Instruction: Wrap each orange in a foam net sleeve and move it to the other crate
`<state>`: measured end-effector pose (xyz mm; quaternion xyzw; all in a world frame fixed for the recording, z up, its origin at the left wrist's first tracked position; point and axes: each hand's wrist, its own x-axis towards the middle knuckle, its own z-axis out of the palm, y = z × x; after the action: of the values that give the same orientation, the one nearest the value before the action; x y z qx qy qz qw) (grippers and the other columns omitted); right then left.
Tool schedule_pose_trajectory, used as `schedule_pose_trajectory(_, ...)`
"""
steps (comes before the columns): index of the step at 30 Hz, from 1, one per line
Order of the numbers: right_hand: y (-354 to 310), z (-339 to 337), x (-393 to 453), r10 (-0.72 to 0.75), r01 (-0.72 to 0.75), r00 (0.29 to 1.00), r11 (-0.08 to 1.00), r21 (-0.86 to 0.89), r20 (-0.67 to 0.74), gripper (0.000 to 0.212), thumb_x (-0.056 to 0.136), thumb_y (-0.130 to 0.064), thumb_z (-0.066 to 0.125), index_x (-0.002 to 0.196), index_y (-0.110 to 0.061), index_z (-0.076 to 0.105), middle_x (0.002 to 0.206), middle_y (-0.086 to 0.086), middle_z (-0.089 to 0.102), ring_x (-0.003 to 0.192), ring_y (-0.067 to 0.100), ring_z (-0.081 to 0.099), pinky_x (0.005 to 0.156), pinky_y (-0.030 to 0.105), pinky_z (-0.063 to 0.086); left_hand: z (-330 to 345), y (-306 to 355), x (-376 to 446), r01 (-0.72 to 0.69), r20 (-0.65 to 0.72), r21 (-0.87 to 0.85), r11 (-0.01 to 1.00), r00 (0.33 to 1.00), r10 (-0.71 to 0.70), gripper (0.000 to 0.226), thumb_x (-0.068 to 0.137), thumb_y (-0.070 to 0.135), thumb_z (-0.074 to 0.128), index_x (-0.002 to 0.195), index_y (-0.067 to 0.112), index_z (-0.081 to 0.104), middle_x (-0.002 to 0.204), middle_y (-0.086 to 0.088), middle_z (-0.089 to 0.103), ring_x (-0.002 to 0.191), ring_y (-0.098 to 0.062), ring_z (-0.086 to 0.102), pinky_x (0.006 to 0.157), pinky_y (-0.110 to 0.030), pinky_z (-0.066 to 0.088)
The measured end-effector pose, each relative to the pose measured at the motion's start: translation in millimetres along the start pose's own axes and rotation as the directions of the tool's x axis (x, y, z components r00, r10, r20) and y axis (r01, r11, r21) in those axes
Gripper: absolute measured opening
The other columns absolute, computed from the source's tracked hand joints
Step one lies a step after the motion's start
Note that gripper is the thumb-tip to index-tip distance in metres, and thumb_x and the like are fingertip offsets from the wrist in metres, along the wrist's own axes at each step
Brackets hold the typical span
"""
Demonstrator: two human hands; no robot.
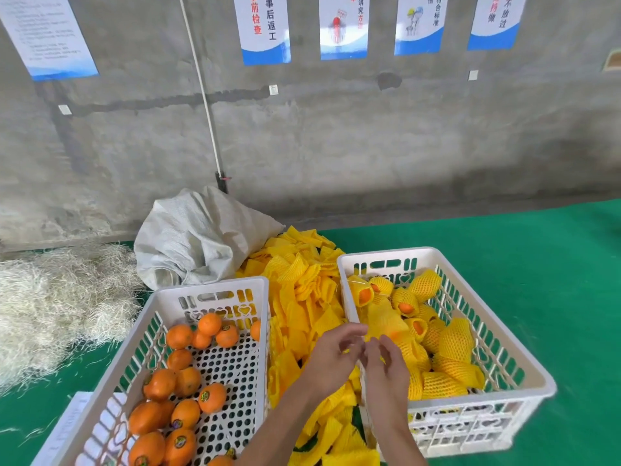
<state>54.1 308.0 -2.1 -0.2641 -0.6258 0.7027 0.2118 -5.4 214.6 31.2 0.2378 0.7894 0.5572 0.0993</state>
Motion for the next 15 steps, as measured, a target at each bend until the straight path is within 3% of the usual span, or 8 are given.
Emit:
schedule_pose_trajectory(3,8.9,3.9,-2.2,-0.062,0.075,0.993,0.989,-0.124,0.105,0.045,0.103,-0.037,0.059,0.144,-0.022,0.050,0.135,-0.014,0.053,0.111,-0.004,0.057,0.082,0.014,0.047,-26.1,-13.7,-9.0,0.021,-0.119,0.186,0.982,0.993,0.001,0.026,0.104,0.021,0.064,0.130,0.022,0.066,0.133,0.004,0.068,0.124,-0.019,0.064,0.104,-0.032,0.051)
schedule_pose_trajectory(6,23.2,16.1,-1.5,-0.069,0.117,0.979,0.961,-0.252,0.192,0.048,0.104,-0.031,0.058,0.149,-0.019,0.045,0.143,-0.007,0.052,0.121,0.008,0.056,0.082,0.010,0.045,-67.5,-35.5,-20.5,0.078,-0.266,0.418,0.905,0.963,0.039,0.038,0.105,0.027,0.062,0.140,0.015,0.060,0.147,-0.003,0.057,0.134,-0.027,0.053,0.107,-0.033,0.043)
schedule_pose_trajectory(8,34.8,28.3,-2.8,-0.052,0.147,0.965,0.920,-0.364,0.258,0.056,0.104,-0.029,0.057,0.155,-0.017,0.037,0.151,-0.003,0.048,0.129,0.013,0.054,0.085,0.015,0.050,-94.1,-50.7,-30.1,0.150,-0.374,0.456,0.877,0.927,0.036,0.041,0.106,0.026,0.059,0.144,0.009,0.056,0.149,-0.009,0.053,0.141,-0.029,0.044,0.115,-0.044,0.038)
schedule_pose_trajectory(9,41.9,34.1,-3.6,-0.038,0.168,0.954,0.891,-0.422,0.299,0.060,0.104,-0.028,0.058,0.157,-0.017,0.033,0.156,-0.001,0.043,0.136,0.016,0.050,0.093,0.023,0.052,-106.8,-59.1,-35.8,0.200,-0.428,0.433,0.879,0.904,0.005,0.041,0.108,0.025,0.056,0.144,0.007,0.055,0.148,-0.011,0.054,0.139,-0.031,0.045,0.114,-0.047,0.039)
schedule_pose_trajectory(11,59.0,42.6,-3.9,-0.008,0.238,0.923,0.798,-0.553,0.385,0.065,0.105,-0.026,0.057,0.161,-0.020,0.025,0.164,0.000,0.031,0.148,0.021,0.037,0.110,0.037,0.046,-132.2,-82.0,-46.8,0.304,-0.490,0.415,0.858,0.869,-0.071,0.038,0.109,0.021,0.052,0.142,0.004,0.055,0.138,-0.019,0.061,0.121,-0.039,0.058,0.097,-0.049,0.050)
schedule_pose_trajectory(13,76.4,46.6,-1.3,0.048,0.313,0.888,0.665,-0.678,0.458,0.068,0.105,-0.026,0.055,0.162,-0.022,0.019,0.168,0.001,0.021,0.153,0.023,0.027,0.117,0.039,0.038,-158.4,-108.5,-59.3,0.457,-0.467,0.436,0.775,0.851,-0.239,0.038,0.109,0.018,0.051,0.145,0.005,0.053,0.131,-0.023,0.063,0.104,-0.042,0.064,0.083,-0.049,0.054)
schedule_pose_trajectory(15,91.2,47.2,3.8,0.121,0.353,0.864,0.546,-0.759,0.489,0.069,0.106,-0.026,0.054,0.163,-0.022,0.015,0.170,0.003,0.014,0.155,0.025,0.021,0.118,0.039,0.035,-181.3,-132.8,-75.5,0.621,-0.369,0.468,0.628,0.784,-0.500,0.046,0.107,0.021,0.053,0.151,0.011,0.047,0.138,-0.019,0.060,0.109,-0.035,0.065,0.085,-0.042,0.055)
